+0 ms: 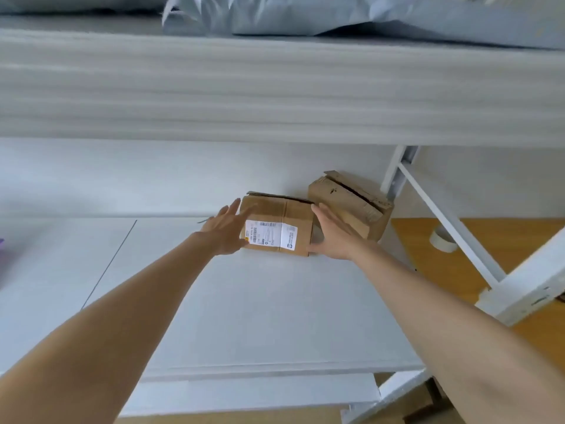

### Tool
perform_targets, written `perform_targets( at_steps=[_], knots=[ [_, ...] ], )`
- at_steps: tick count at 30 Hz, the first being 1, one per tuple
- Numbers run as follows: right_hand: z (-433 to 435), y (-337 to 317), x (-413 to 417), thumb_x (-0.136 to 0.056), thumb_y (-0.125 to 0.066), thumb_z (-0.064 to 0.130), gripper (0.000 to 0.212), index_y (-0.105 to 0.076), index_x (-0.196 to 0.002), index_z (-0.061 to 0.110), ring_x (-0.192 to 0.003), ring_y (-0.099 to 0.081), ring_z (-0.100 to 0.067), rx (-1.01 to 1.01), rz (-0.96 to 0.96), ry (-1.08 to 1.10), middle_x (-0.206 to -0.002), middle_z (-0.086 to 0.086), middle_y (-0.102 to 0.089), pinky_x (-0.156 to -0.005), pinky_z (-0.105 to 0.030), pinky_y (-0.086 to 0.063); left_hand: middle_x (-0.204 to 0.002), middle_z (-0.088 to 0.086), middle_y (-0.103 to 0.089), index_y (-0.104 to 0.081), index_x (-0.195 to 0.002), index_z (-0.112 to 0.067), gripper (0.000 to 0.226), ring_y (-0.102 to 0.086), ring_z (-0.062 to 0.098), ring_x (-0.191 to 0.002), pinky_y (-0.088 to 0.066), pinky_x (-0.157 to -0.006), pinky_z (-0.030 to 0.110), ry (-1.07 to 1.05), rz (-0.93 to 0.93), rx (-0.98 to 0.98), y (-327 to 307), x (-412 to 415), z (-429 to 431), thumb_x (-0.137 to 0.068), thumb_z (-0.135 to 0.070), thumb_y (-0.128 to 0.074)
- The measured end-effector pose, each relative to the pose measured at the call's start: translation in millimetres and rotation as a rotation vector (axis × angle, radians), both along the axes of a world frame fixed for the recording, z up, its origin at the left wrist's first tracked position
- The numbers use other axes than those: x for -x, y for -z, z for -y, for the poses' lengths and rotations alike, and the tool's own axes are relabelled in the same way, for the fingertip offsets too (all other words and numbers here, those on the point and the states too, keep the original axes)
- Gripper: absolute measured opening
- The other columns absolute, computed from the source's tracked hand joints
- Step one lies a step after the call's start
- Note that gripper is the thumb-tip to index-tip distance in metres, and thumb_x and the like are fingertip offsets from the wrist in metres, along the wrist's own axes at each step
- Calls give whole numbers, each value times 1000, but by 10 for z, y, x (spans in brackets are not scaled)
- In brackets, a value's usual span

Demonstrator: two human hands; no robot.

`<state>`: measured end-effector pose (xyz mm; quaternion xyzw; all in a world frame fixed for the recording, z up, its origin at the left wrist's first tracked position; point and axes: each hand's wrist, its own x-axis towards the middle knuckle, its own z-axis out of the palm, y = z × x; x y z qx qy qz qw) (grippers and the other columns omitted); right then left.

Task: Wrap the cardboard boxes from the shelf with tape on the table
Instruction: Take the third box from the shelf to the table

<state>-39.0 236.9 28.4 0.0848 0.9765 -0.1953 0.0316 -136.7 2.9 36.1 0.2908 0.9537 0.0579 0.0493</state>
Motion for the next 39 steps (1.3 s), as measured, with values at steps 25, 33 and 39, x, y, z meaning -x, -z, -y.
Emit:
perform_targets(
  at_steps=[25,33,39],
  knots=[
    [101,238,486,-79,-77,22,88,-23,-149,11,-139,-27,-20,163,-145,28,-153,-4,-24,-110,-29,-25,-127,1,-53,-35,-140,-20,64,-55,22,-111,-50,-85,34,-457,362,-923,477,-88,-178,-84,-13,-64],
    [380,-3,-374,-75,-81,20,94,-24,-149,11,-140,-27,-19,264,-119,63,-155,-3,-19,-114,-31,-24,-116,8,-64,-50,-129,-18,42,-64,26,-100,-52,-90,41,-556,549,-1103,46,-809,174,-88,-27,-57],
    [596,-302,-1349,-76,-79,24,93,-22,-149,12,-140,-27,-19,251,-130,83,-157,-2,-16,-114,-36,-27,-109,9,-66,-51,-128,-16,41,-66,25,-93,-54,-87,42,-487,568,-1032,-342,-1641,413,-88,-22,-59]
  ],
)
